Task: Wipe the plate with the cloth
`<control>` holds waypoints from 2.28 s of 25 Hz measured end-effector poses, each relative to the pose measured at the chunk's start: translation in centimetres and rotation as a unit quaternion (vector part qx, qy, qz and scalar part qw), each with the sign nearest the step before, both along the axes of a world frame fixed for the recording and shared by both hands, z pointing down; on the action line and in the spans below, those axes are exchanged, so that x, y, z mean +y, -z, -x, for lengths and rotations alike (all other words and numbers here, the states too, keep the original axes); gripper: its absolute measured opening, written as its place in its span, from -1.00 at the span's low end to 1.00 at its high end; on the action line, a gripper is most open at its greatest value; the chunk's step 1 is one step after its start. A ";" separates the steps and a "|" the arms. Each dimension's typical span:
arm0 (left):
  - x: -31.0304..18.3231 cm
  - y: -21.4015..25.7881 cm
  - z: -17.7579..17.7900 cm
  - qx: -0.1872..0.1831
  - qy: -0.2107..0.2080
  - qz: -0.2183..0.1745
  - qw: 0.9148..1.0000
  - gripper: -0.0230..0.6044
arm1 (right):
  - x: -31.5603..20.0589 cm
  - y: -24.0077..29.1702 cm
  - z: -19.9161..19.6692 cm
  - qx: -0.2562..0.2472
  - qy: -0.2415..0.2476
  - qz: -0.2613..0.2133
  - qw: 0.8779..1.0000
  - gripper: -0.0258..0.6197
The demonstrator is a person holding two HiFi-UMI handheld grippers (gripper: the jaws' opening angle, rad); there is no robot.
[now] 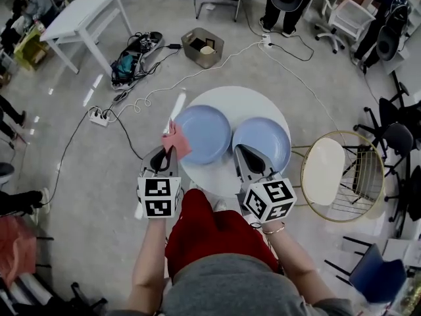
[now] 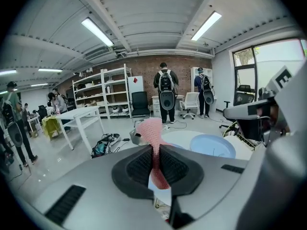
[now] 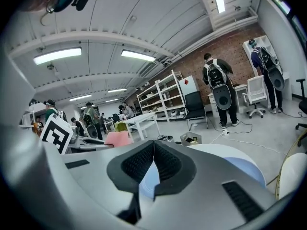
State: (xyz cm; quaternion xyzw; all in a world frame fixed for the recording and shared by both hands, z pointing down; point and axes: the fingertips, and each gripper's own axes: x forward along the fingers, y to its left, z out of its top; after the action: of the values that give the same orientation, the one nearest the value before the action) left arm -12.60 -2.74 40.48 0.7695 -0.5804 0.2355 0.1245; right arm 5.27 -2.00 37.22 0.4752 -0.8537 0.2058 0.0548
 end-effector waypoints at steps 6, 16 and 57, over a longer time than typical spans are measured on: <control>1.7 3.1 -0.5 0.007 0.009 -0.047 0.999 -0.82 | 1.6 2.0 -0.7 0.005 0.012 -0.033 0.999 -0.83; 3.8 6.4 0.4 0.024 0.021 -0.096 0.995 -0.82 | 2.8 4.2 0.9 -0.011 0.034 -0.059 0.998 -0.83; 7.1 10.6 4.7 0.101 -0.057 -0.182 0.976 -0.82 | 7.0 9.1 8.5 0.016 -0.005 -0.152 0.988 -0.83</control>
State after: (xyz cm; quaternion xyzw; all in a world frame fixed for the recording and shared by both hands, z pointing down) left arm -17.31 4.41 29.85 0.8307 -0.5535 0.0539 0.0267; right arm -3.20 5.02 28.14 0.4851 -0.8719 0.0661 -0.0057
